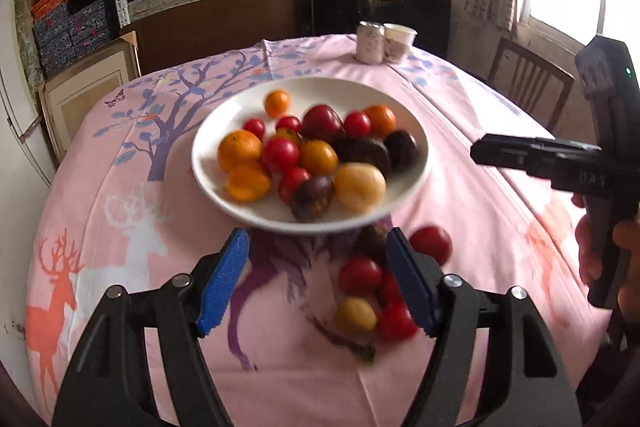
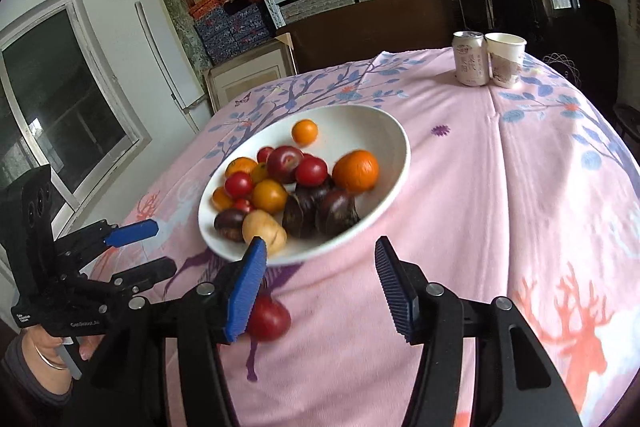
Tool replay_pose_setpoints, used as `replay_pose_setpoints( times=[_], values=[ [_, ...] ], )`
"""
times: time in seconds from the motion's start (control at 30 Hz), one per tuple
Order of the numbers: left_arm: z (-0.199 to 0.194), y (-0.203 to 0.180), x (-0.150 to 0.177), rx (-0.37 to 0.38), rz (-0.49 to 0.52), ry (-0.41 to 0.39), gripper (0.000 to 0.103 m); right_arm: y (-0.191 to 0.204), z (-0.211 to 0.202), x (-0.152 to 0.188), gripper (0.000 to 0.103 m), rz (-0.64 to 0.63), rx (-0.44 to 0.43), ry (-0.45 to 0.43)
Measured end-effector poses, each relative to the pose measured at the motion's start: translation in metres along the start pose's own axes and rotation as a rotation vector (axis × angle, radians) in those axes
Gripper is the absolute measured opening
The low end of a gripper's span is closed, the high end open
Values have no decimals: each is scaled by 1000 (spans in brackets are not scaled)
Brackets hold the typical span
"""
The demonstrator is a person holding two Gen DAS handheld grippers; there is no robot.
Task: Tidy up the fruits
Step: 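Place the tomato and orange on the plate, opening both grippers, then grasp a red tomato with the left gripper while the right gripper grasps a red plum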
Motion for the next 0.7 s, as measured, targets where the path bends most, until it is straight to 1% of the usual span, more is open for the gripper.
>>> replay_pose_setpoints(
  times=[0.13, 0.2, 0.23, 0.27, 0.3, 0.33, 0.4, 0.53, 0.57, 0.67, 0.7],
  values=[
    [-7, -25, 41, 29, 20, 43, 68, -8, -14, 34, 57, 32, 8, -5],
    [-2, -38, 53, 29, 42, 61, 54, -9, -16, 43, 57, 37, 11, -6],
    [3, -44, 57, 29, 49, 77, 51, -9, -17, 45, 57, 39, 13, -7],
    [8, -48, 60, 31, 46, 90, 45, -10, -18, 46, 57, 47, 12, -11],
    [12, -50, 61, 35, 39, 98, 43, -11, -19, 46, 57, 52, 13, -19],
    [15, -51, 62, 41, 29, 104, 42, -12, -20, 47, 58, 55, 8, -20],
    [21, -55, 60, 54, 15, 111, 37, -17, -17, 49, 58, 83, 2, -2],
    [30, -56, 49, 55, -10, 110, 37, -27, -14, 52, 58, 147, -23, 14],
    [33, -55, 48, 49, -16, 116, 37, -27, -15, 52, 58, 149, -28, 11],
    [46, -55, 47, 56, -26, 167, 37, -24, -17, 52, 58, 137, -38, -1],
    [45, -55, 46, 57, -21, 163, 37, -24, -17, 52, 58, 137, -41, -2]
  ],
)
Point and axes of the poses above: each gripper's, at about its wrist camera, not at the fingertips, and z roughly the way its jaws point, y to its left, x to its underside, the point moved 5 cm from there along z, roughly the way its jaws point, and after that the axes turned 8 degrees about x, right-handed, at the moved point
